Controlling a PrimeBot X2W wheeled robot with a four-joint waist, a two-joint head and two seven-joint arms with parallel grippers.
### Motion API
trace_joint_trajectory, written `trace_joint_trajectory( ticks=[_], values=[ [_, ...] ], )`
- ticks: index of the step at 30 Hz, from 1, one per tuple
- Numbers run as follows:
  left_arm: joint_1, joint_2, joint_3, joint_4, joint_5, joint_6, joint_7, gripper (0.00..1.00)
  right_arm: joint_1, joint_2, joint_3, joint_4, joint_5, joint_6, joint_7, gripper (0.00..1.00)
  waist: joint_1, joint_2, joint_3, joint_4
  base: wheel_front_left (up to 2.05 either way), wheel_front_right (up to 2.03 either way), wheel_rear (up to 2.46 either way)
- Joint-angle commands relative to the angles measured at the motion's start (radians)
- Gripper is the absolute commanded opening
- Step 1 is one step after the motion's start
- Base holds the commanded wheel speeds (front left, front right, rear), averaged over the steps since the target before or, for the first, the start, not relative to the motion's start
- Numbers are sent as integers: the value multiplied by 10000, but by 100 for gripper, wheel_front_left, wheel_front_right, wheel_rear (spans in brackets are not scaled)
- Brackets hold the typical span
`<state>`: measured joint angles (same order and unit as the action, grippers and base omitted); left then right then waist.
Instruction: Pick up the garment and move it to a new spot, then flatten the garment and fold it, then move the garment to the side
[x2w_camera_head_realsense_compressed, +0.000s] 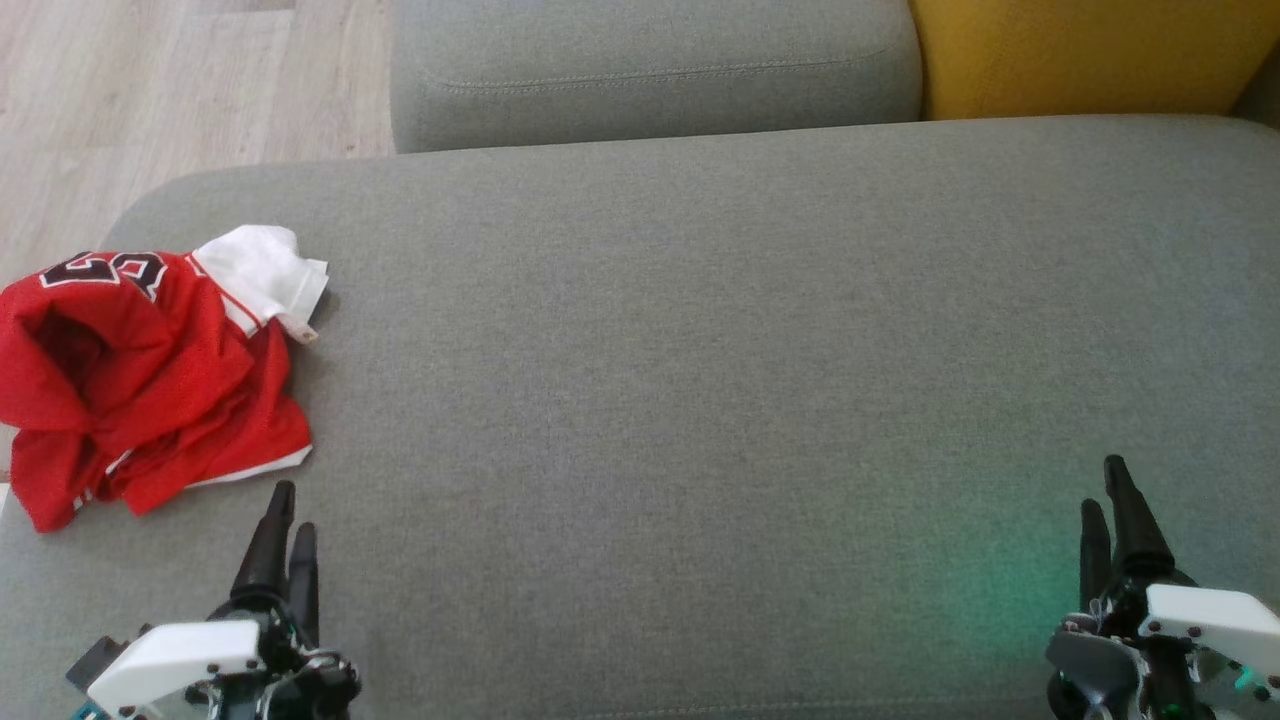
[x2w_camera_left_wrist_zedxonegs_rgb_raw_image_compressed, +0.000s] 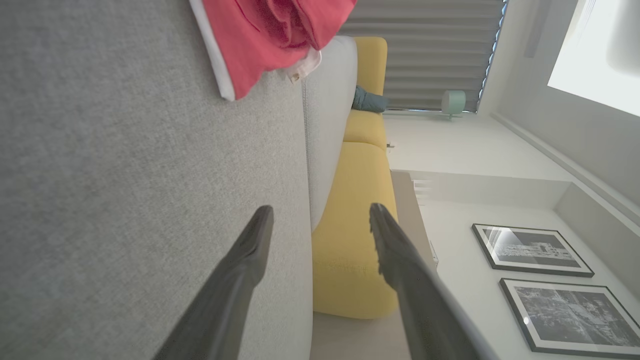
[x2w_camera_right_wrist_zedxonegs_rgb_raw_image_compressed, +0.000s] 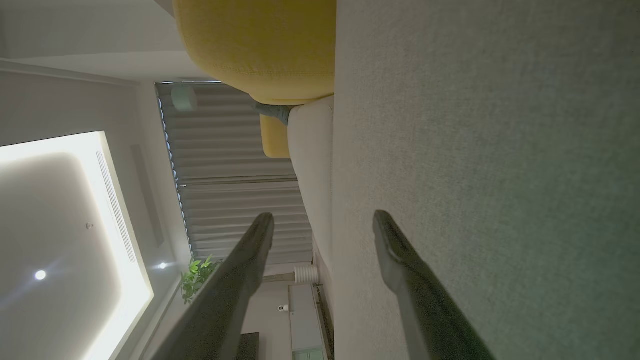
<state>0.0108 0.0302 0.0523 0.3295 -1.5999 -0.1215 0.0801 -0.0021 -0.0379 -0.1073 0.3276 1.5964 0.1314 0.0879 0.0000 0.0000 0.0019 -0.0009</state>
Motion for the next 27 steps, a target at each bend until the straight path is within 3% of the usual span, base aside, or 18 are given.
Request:
trace_joint_trajectory(
  ticks=[1, 27],
  values=[
    [-579, 137, -30, -405, 192, -21, -105, 100, -445, -121, 88, -429, -208, -1, -153, 100, 0, 0, -5, -2, 0, 0, 0],
    [-752, 183, -273, -1372, 3712, -37, -863, 100, -692, -453, 681, -1253, -3916, -2, -793, 100, 0, 0, -55, -58, 0, 0, 0]
  ],
)
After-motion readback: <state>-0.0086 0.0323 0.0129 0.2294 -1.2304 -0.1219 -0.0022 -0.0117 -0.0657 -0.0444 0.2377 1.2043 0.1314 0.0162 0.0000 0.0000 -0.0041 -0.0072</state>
